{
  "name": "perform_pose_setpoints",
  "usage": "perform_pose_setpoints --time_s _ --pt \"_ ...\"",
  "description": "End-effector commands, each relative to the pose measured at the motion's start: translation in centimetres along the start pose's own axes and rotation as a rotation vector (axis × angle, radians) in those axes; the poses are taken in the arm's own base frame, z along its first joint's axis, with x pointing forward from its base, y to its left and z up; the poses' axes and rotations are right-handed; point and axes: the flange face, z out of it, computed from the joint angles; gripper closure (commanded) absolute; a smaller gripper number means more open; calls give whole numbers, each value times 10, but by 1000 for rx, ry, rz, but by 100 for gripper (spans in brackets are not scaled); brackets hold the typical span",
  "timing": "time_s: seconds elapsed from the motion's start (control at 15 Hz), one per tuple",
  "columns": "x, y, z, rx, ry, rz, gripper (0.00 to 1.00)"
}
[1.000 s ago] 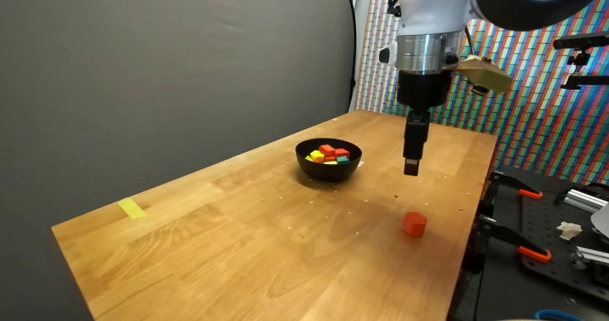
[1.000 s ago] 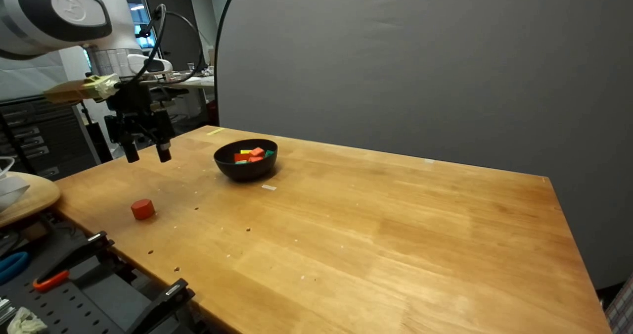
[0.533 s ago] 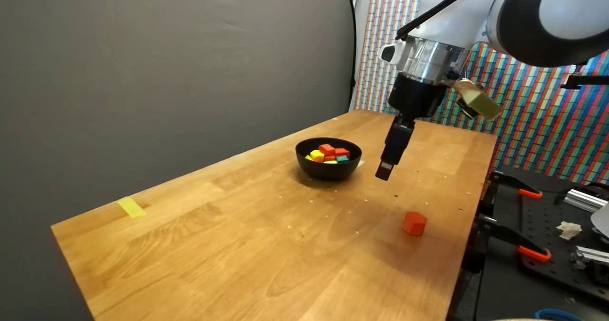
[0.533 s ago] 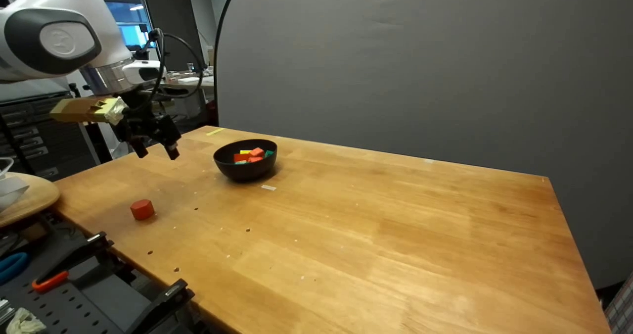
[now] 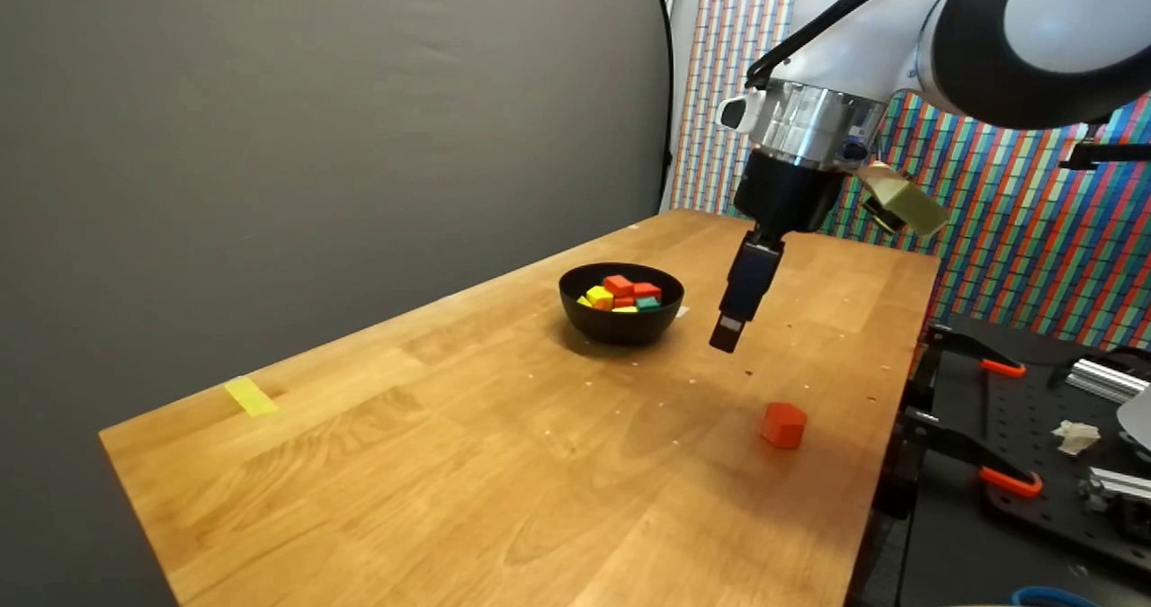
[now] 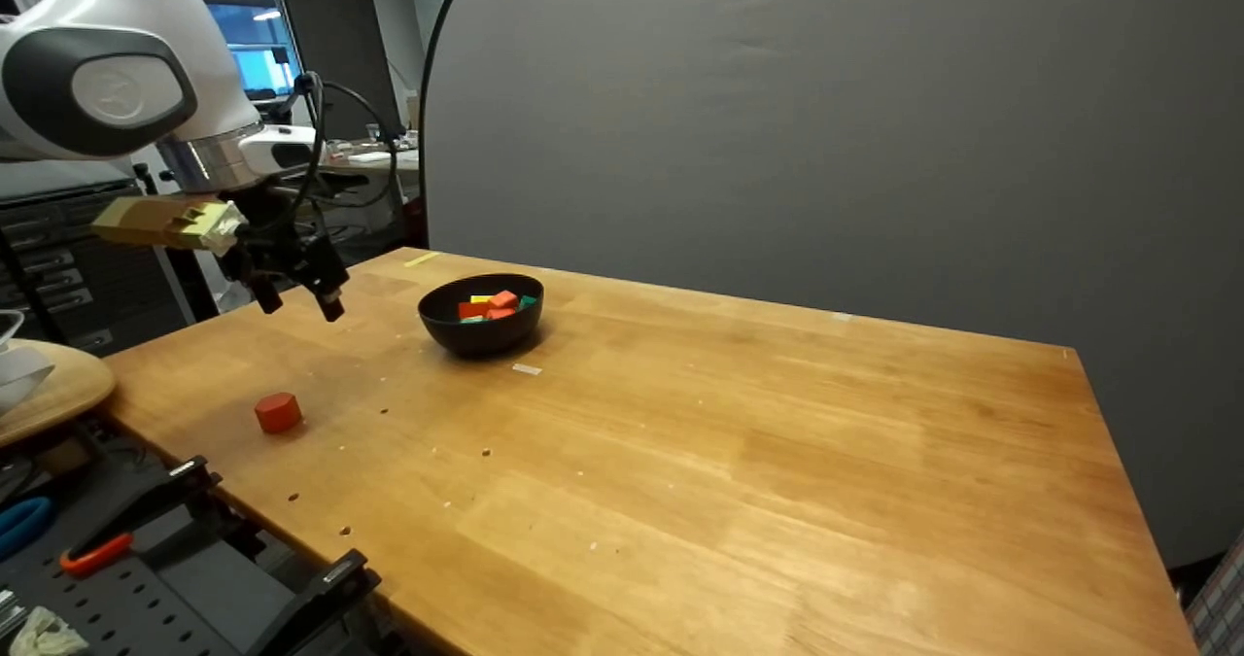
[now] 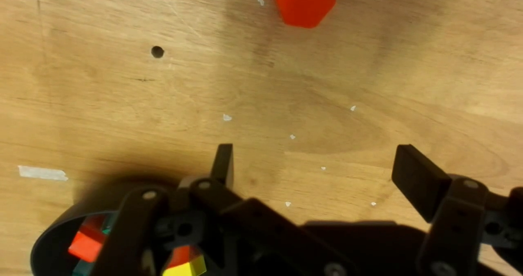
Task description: Put the colored blocks into the black bowl
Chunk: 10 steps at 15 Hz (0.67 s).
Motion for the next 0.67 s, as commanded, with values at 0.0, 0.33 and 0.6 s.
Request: perform_pose_setpoints --time_s 0.0,0.33,0.6 --pt "0 -3 3 -18 -50 4 0" --pt "-12 -5 12 4 -190 16 0" --pt "-20 -5 14 44 -227 21 0"
